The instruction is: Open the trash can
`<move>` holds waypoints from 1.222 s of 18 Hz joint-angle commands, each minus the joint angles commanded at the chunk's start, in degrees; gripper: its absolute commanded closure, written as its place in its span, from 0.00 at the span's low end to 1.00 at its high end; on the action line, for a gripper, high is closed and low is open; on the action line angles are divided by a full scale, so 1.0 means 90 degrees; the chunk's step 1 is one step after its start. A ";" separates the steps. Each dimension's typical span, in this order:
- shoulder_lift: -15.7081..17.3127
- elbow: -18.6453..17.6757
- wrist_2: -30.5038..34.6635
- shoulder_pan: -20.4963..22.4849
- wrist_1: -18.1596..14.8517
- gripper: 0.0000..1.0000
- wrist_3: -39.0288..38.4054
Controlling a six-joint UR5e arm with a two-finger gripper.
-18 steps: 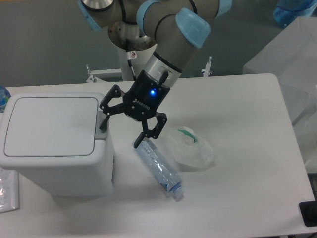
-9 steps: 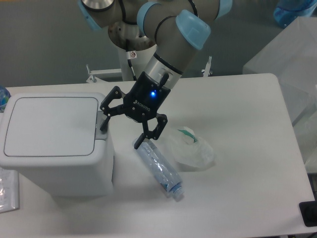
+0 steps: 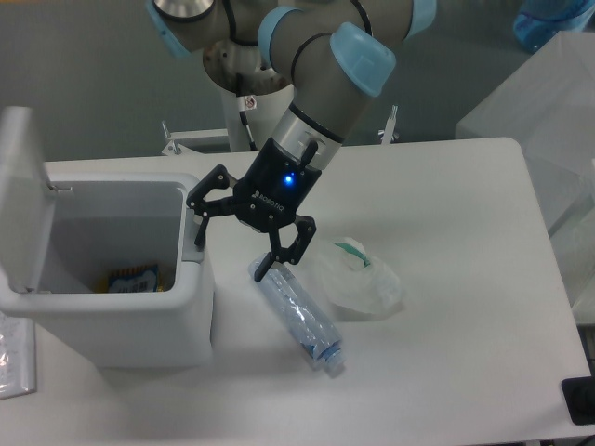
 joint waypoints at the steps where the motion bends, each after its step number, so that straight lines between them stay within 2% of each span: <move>1: 0.0000 0.0058 0.0000 0.0039 0.0000 0.00 -0.0020; 11: -0.0019 0.0225 0.0010 0.0742 0.0000 0.00 0.0048; 14: -0.0175 0.0225 0.0010 0.1025 0.0049 0.00 0.0165; 16: -0.0215 0.0215 0.0010 0.1356 0.0039 0.00 0.0622; 19: -0.0400 0.0196 0.0068 0.1650 0.0029 0.00 0.1754; 20: -0.0516 0.0234 0.0358 0.1661 0.0029 0.00 0.2144; 22: -0.0615 0.0322 0.1595 0.1671 0.0029 0.00 0.2848</move>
